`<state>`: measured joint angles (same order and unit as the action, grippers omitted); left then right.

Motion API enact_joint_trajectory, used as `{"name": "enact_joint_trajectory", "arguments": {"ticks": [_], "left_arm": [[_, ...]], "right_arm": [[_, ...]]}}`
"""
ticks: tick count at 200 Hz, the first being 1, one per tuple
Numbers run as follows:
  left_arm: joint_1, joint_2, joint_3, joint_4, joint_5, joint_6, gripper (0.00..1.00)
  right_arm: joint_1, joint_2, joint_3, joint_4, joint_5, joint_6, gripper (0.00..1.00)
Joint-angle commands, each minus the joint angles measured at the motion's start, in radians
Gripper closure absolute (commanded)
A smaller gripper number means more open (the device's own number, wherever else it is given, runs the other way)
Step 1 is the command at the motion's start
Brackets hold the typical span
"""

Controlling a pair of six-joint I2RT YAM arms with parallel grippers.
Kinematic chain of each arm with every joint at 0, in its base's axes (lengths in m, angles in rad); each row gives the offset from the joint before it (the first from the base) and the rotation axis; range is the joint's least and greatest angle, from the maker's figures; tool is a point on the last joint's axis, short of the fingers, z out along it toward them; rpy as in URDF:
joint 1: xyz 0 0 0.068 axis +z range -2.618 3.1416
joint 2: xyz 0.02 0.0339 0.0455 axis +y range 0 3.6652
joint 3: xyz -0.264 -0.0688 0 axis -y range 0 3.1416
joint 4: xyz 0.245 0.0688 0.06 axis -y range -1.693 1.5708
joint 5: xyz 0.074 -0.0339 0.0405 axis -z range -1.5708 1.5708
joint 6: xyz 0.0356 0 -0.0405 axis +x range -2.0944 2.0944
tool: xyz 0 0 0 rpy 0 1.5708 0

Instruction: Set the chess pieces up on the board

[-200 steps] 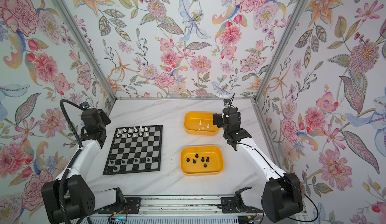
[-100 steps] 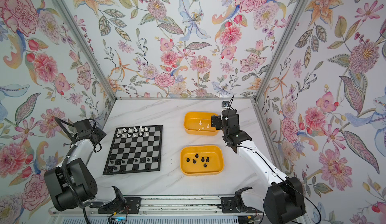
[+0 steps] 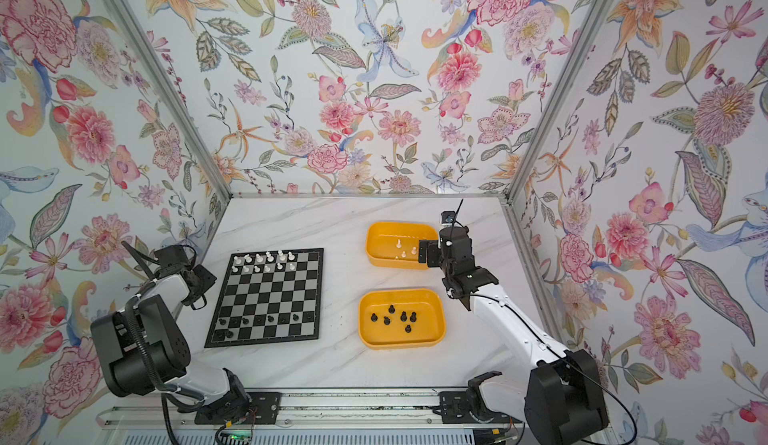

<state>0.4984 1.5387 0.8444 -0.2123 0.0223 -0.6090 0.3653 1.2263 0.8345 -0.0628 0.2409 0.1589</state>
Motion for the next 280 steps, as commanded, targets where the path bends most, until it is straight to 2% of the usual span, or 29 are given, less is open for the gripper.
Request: {"name": "enact_joint_trajectory", "arguments": {"ticks": [1,27,100,163,230,257,280], "left_arm": [[0.015,0.015,0.011,-0.018,-0.03,0.024,0.64],[0.018,0.074,-0.005,-0.005,-0.027,0.021,0.65],[0.02,0.084,-0.037,0.016,0.014,0.008,0.67],[0.014,0.076,-0.096,0.103,0.117,-0.04,0.69],[-0.027,0.08,-0.108,0.161,0.177,-0.029,0.69],[-0.06,0.098,-0.09,0.161,0.192,-0.02,0.75],[-0.084,0.104,-0.083,0.158,0.187,-0.012,0.76]], "right_arm": [[0.002,-0.026,-0.036,0.015,-0.015,0.039,0.01],[0.001,-0.03,-0.061,0.023,-0.016,0.049,0.01],[-0.004,0.009,-0.05,0.026,-0.03,0.05,0.01],[-0.021,0.049,-0.027,0.033,-0.065,0.046,0.01],[-0.031,0.056,-0.021,0.032,-0.092,0.05,0.01],[-0.03,0.059,-0.018,0.028,-0.094,0.052,0.01],[-0.03,0.059,-0.02,0.027,-0.095,0.056,0.01]]}}
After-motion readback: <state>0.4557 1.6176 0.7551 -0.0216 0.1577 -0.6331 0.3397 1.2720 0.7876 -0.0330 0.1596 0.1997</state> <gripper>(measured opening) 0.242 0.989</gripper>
